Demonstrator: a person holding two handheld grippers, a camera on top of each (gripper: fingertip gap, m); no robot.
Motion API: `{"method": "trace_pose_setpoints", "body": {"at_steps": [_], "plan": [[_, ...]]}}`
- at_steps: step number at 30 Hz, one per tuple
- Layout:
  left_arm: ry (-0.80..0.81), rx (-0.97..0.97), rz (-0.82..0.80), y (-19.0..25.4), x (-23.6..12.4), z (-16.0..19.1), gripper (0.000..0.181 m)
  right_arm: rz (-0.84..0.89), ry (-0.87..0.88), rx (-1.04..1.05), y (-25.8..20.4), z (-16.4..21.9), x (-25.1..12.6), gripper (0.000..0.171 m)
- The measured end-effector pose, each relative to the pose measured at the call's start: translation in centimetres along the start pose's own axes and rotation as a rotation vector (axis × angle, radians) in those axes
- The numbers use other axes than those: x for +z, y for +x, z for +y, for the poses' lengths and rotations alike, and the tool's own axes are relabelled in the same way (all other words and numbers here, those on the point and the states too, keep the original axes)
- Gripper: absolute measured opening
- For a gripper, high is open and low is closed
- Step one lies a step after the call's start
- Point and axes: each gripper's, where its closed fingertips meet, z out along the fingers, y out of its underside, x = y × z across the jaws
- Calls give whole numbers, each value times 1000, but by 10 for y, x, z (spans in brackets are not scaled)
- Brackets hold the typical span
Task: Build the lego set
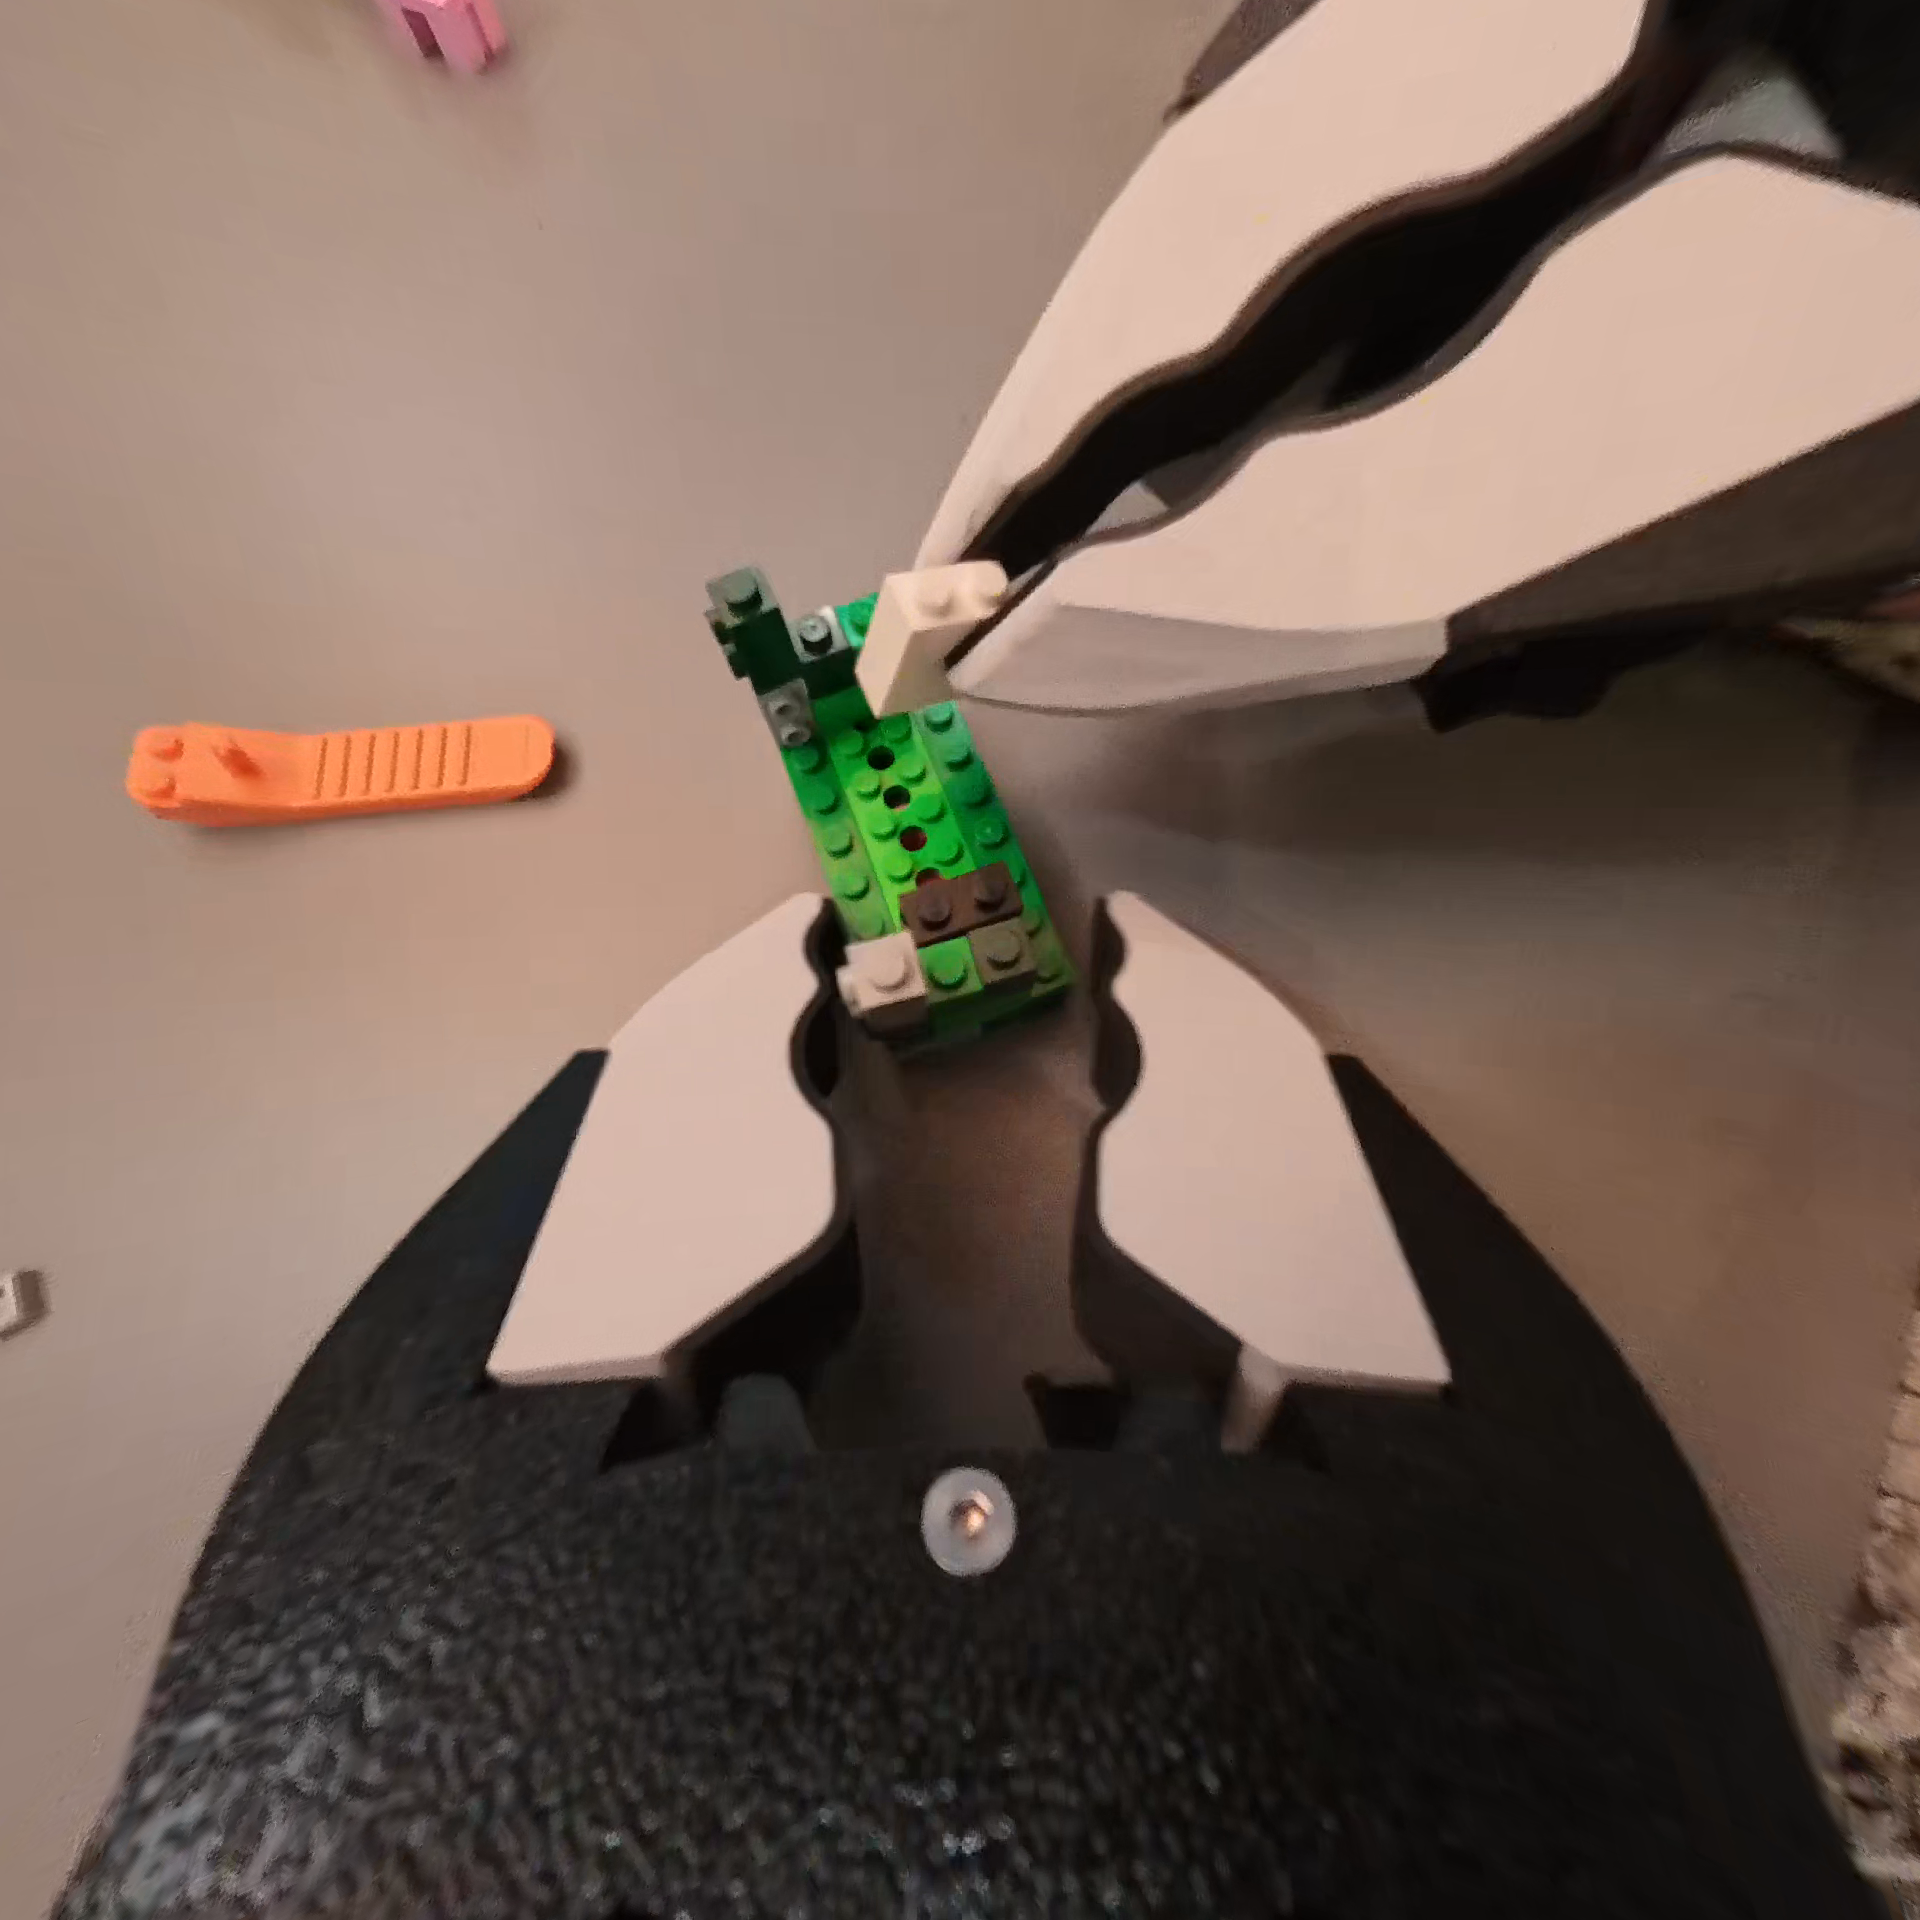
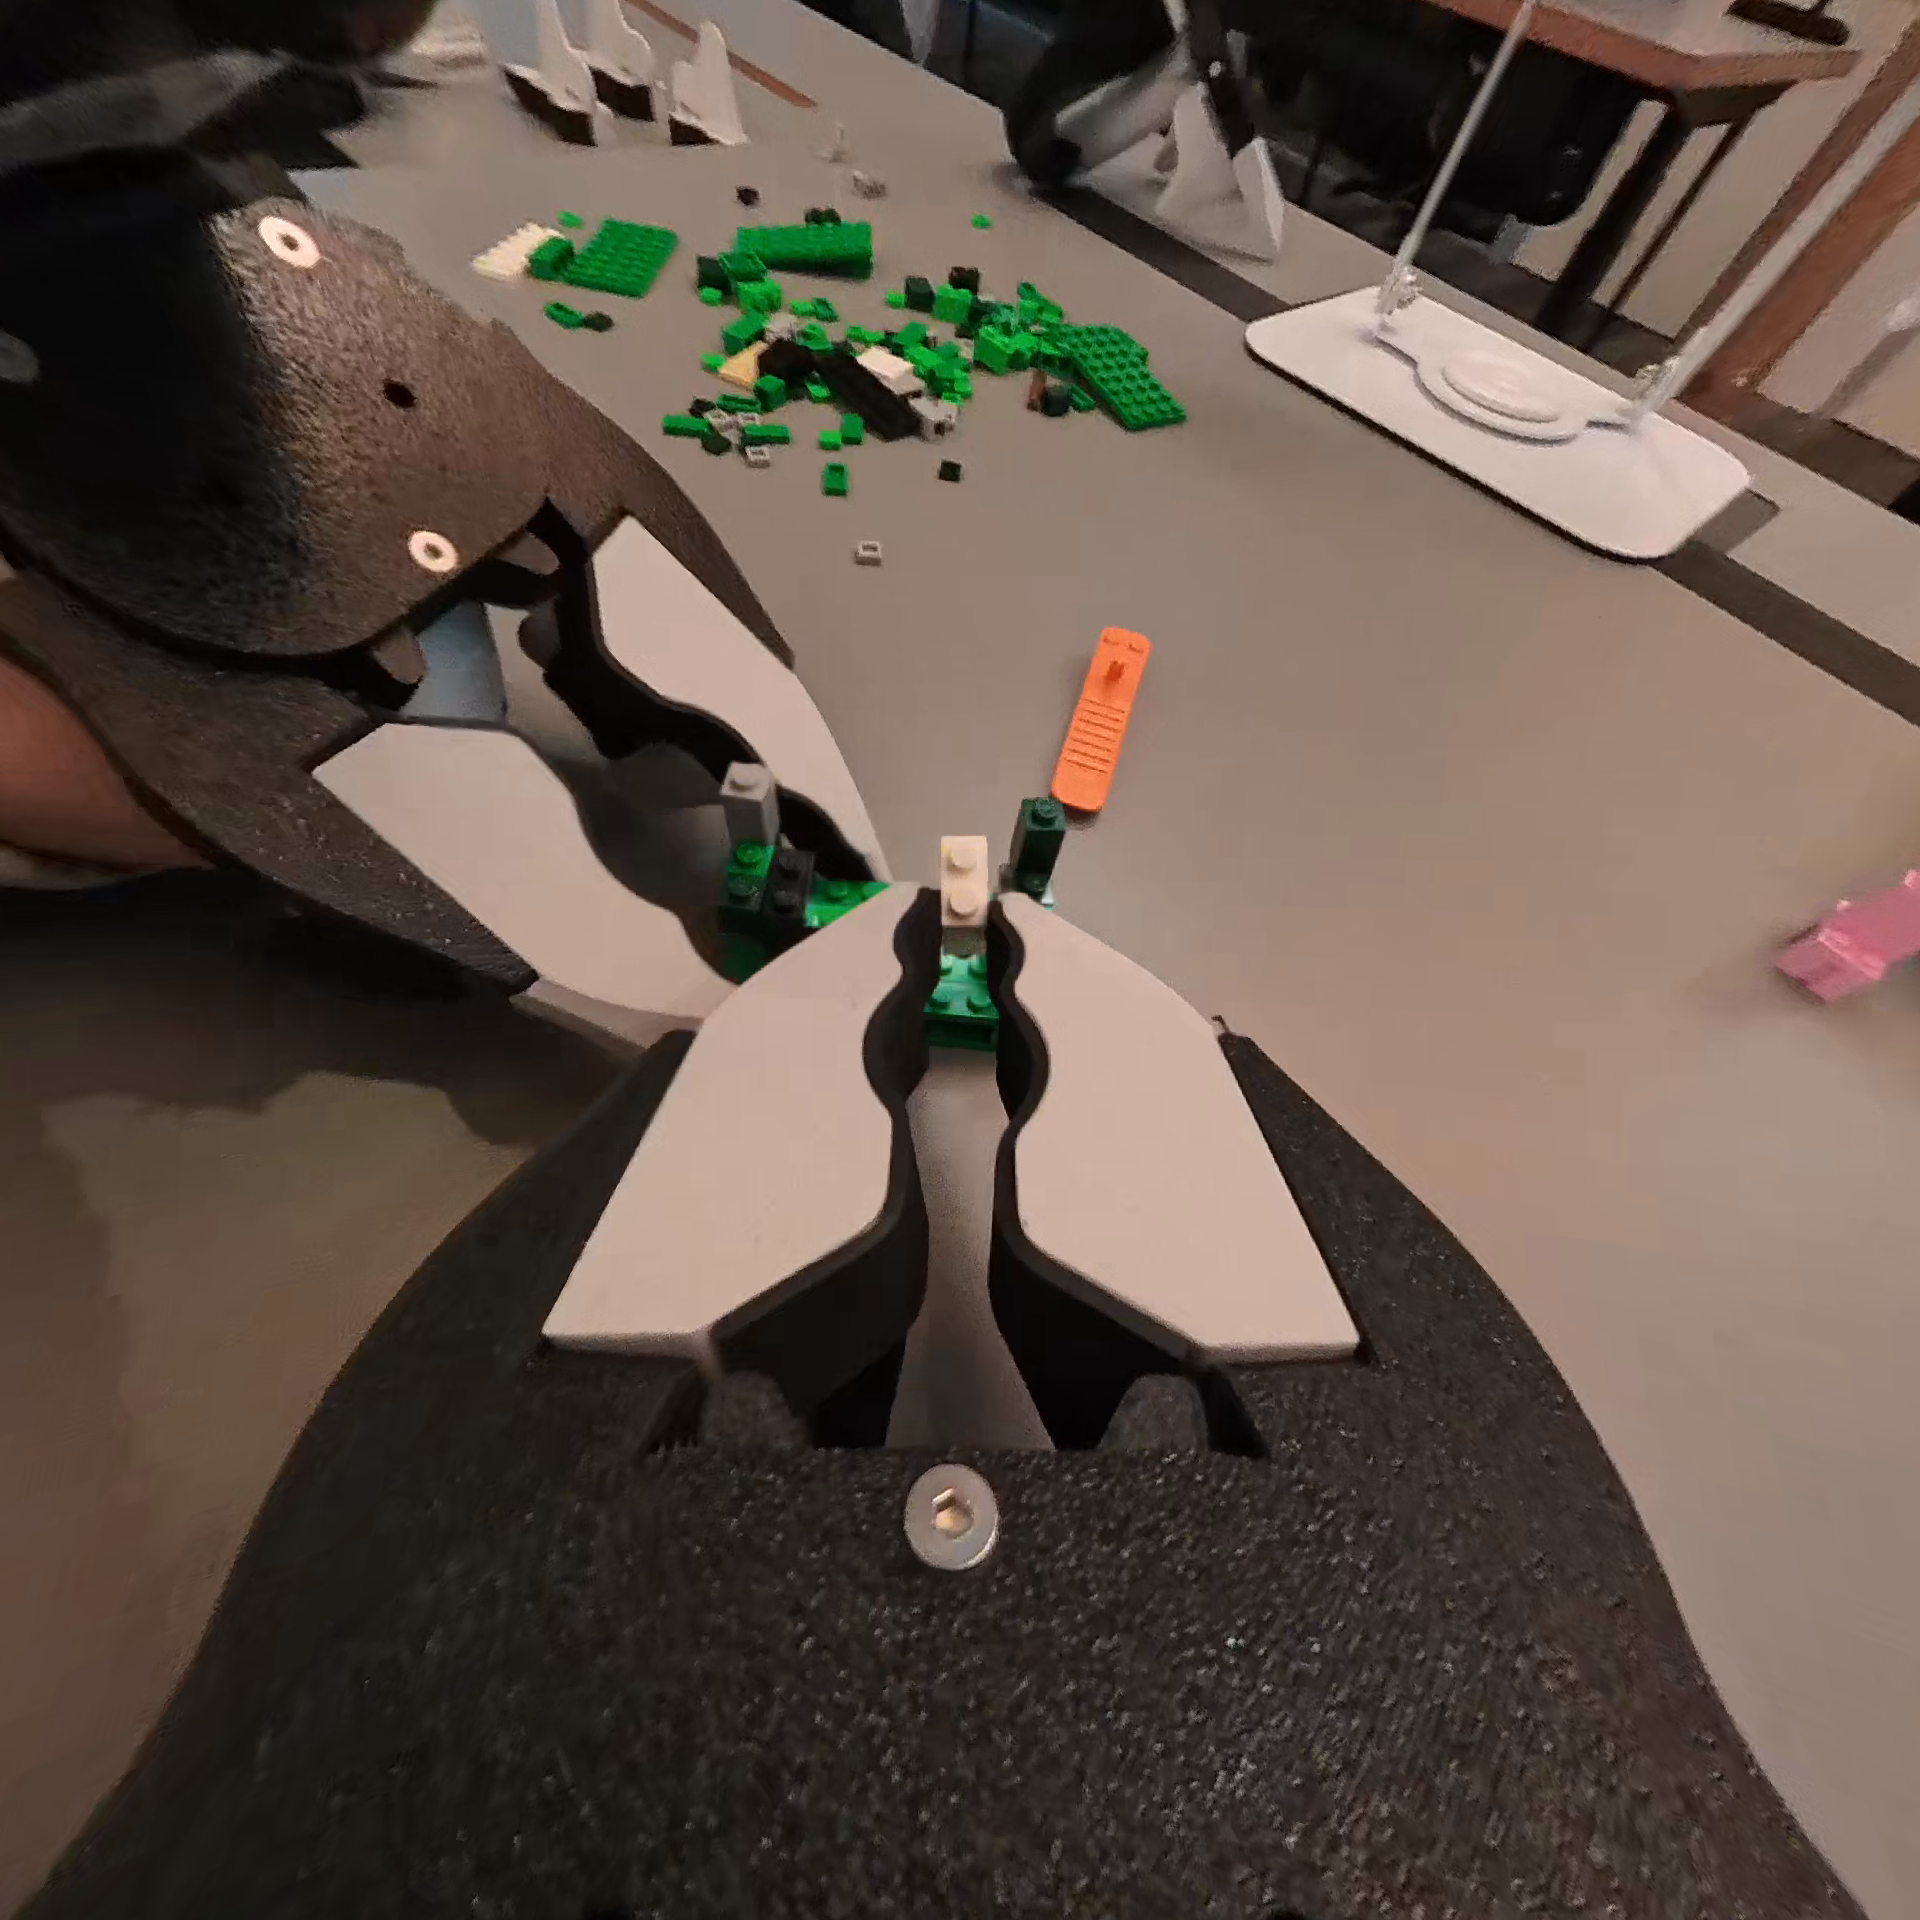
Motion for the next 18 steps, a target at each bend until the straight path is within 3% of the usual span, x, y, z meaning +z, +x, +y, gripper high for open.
{"method": "trace_pose_setpoints", "body": {"at_steps": [11, 18], "plan": [[5, 20, -71, -4, 2, -4, 40, 94, -105, -14, 6, 12, 7, 8], [-111, -10, -31, -3, -2, -2, 39, 129, -109, -43, 5, 10, 9, 8]]}}
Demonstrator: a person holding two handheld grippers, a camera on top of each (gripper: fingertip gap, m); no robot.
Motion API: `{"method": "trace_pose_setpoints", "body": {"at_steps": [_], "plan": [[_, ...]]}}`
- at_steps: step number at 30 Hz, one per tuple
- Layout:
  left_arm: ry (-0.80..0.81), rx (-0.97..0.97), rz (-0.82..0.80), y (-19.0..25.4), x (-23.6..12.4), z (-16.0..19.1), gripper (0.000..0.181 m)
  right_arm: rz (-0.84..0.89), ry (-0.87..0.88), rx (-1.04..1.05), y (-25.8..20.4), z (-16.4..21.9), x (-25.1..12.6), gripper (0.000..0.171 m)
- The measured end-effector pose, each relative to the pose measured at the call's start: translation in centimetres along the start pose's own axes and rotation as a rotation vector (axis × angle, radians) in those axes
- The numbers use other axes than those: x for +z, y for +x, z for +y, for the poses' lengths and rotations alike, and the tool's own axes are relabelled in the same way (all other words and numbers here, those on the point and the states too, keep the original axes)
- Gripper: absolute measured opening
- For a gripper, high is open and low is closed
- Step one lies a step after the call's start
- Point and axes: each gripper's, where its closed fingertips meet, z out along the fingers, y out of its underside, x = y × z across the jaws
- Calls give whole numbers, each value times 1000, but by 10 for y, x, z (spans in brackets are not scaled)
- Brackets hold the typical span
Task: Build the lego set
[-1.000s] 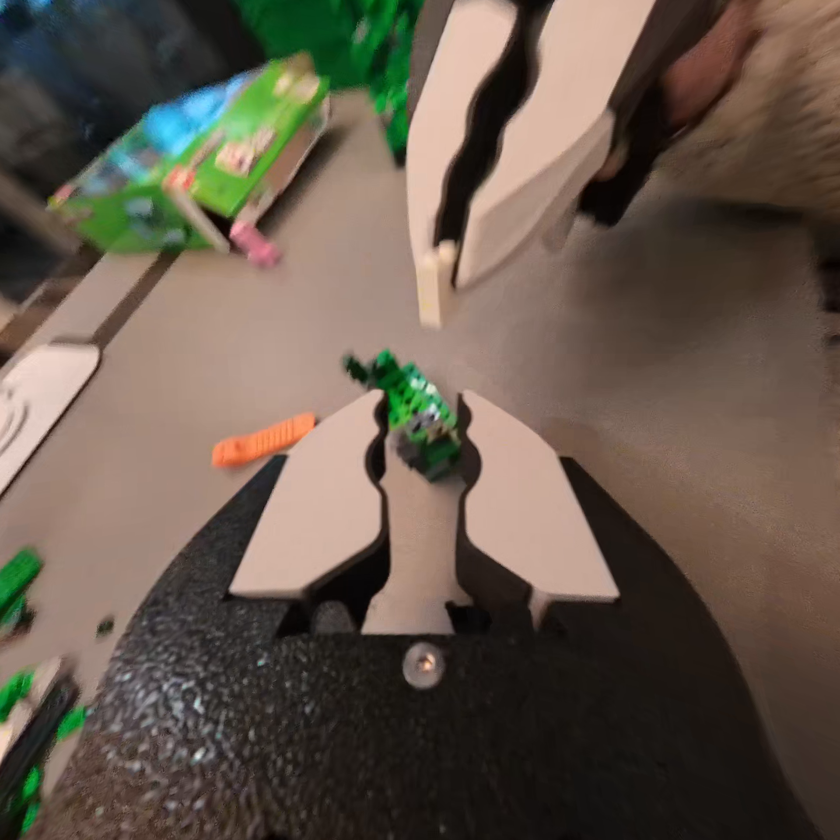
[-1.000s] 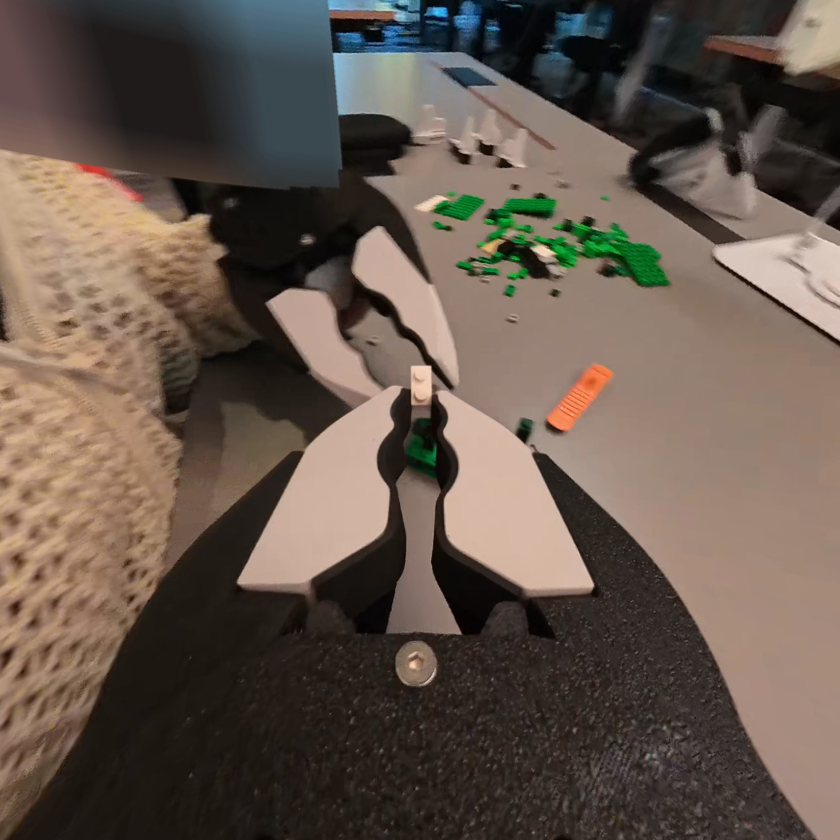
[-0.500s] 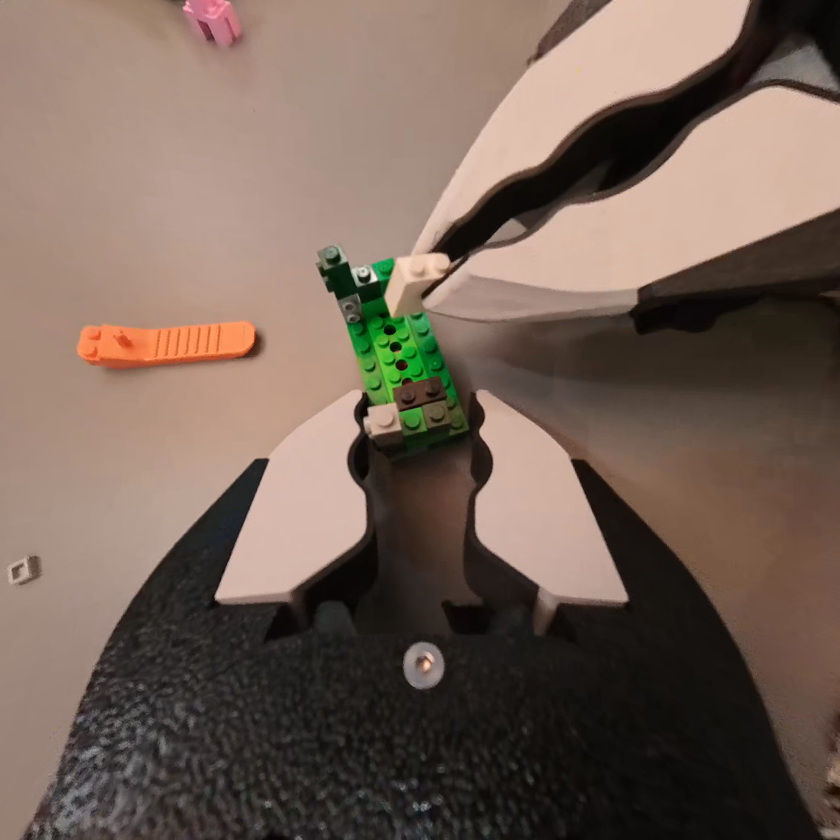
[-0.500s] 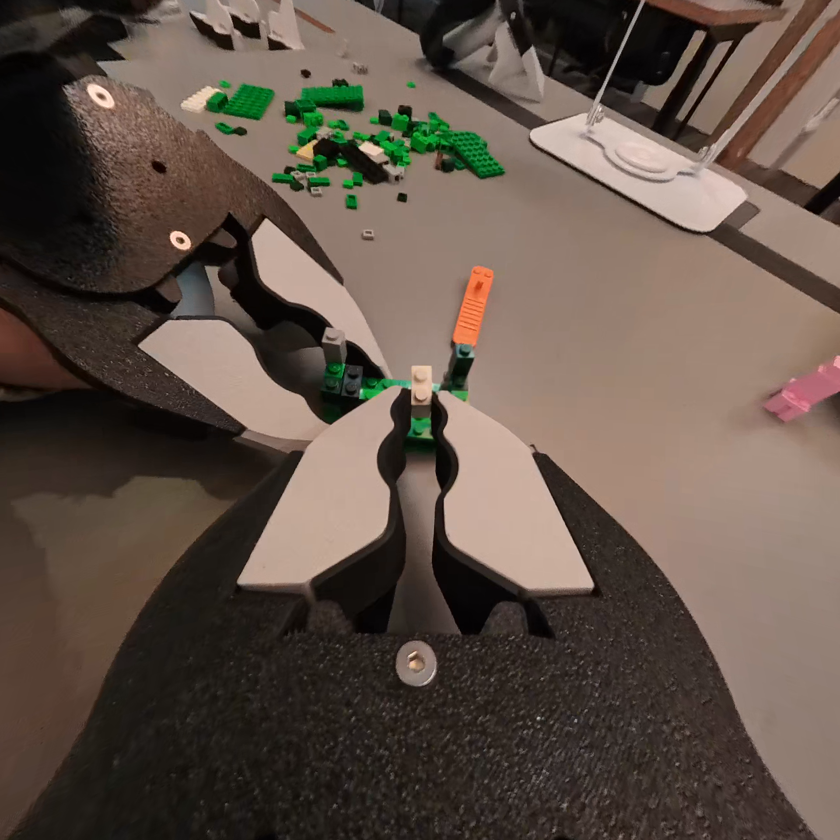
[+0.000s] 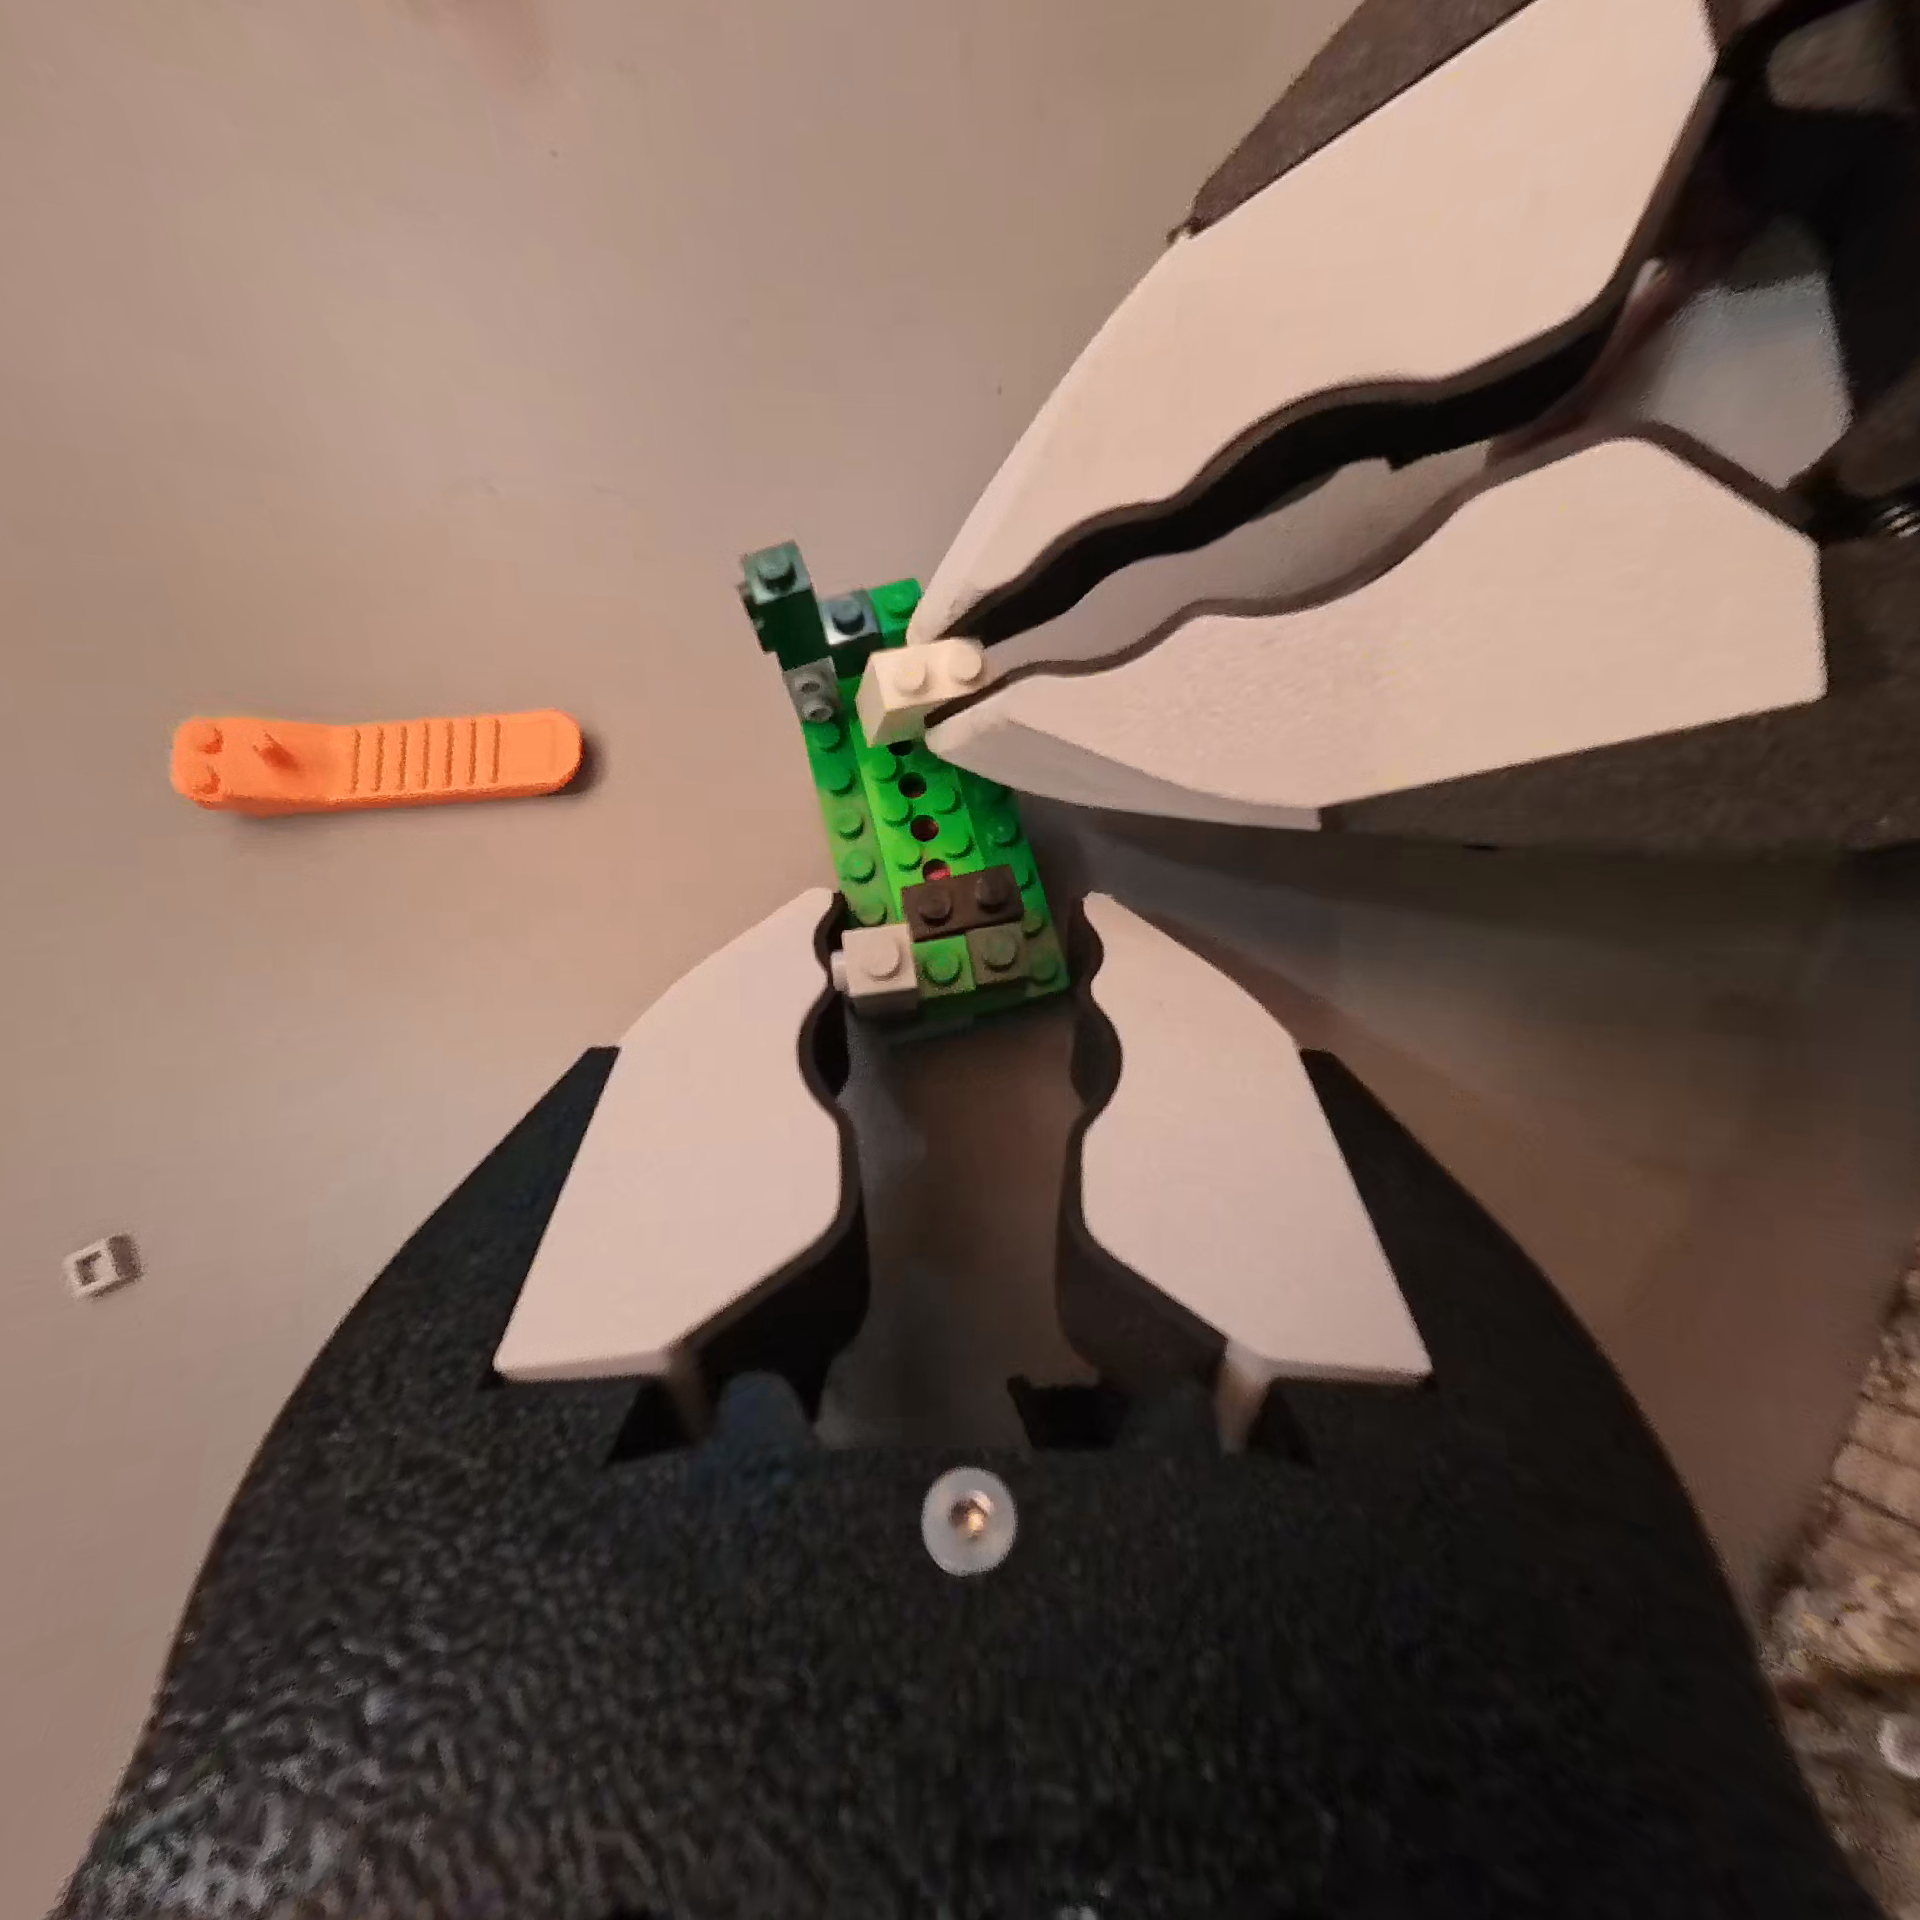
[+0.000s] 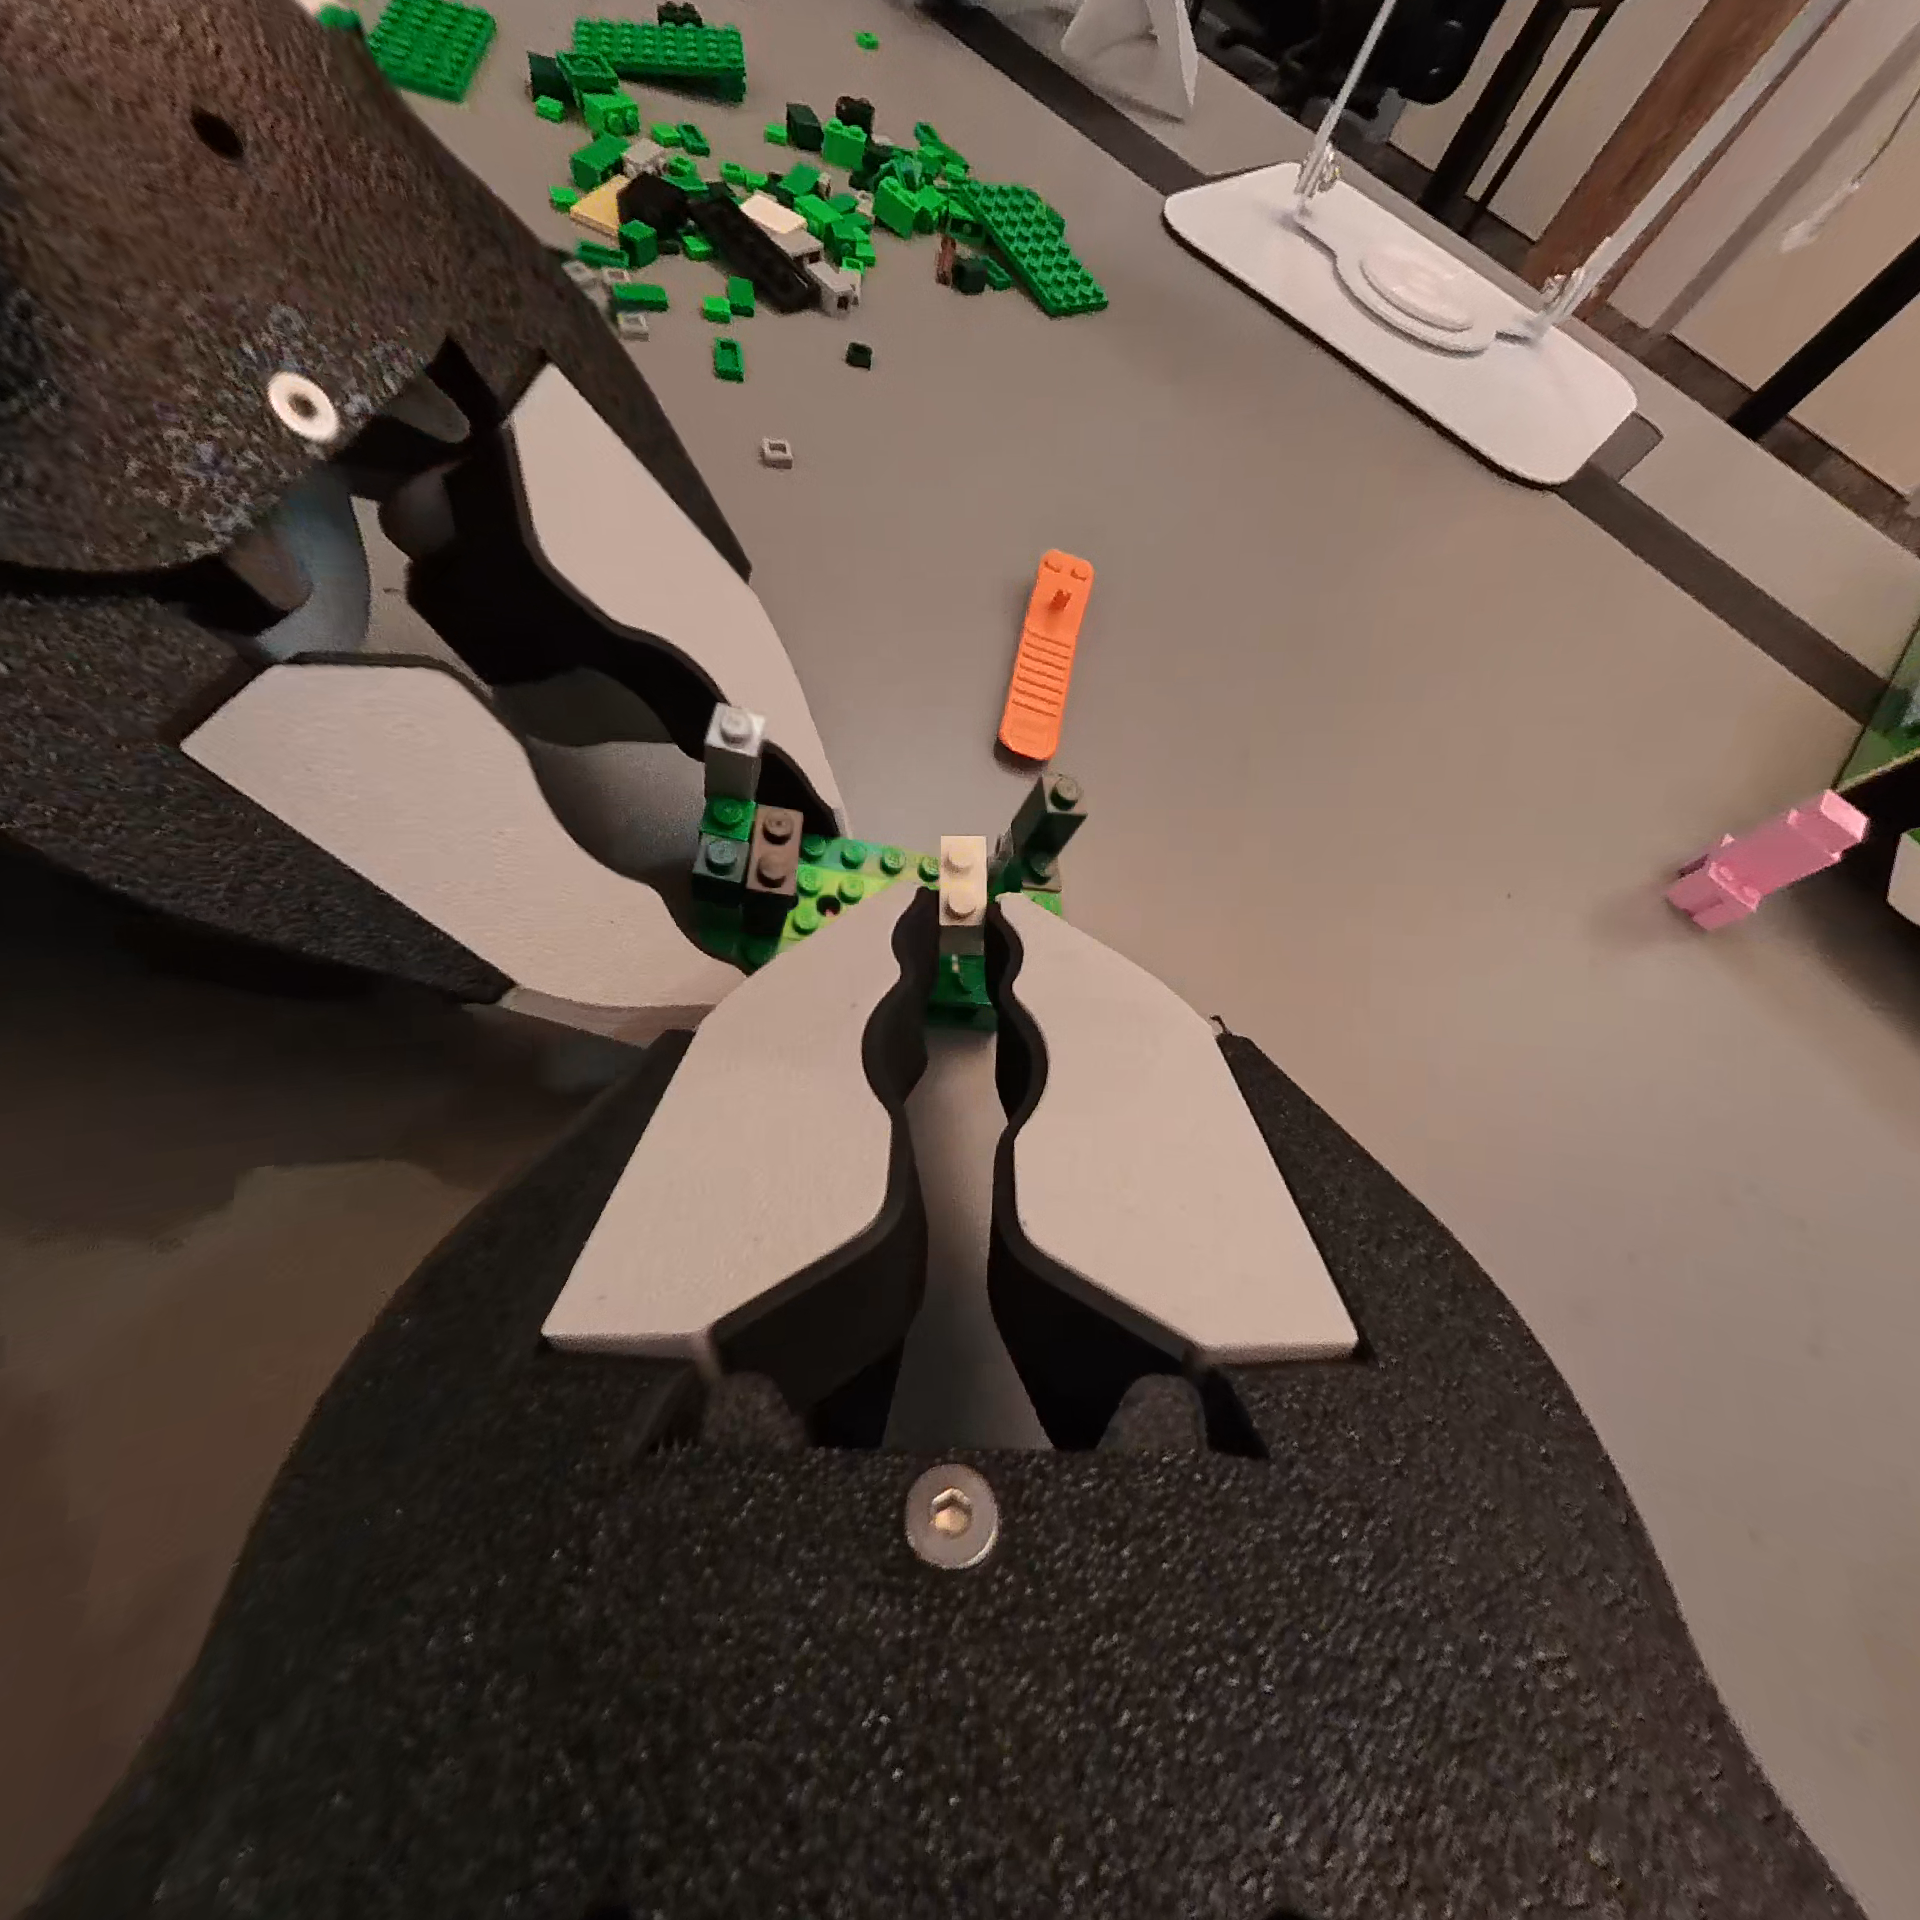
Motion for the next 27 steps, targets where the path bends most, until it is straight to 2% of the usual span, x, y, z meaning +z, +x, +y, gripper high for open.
{"method": "trace_pose_setpoints", "body": {"at_steps": [11, 17, 27], "plan": [[-119, -58, 82, 0, -7, 0, 39, 48, 5, 89, 9, -4, -5, 8], [-176, -54, 94, 2, -9, -1, 39, -29, -11, 174, 4, -1, -5, 8], [-249, 111, 128, -7, -12, -1, 39, -132, -41, 119, -4, 1, -13, 8]]}}
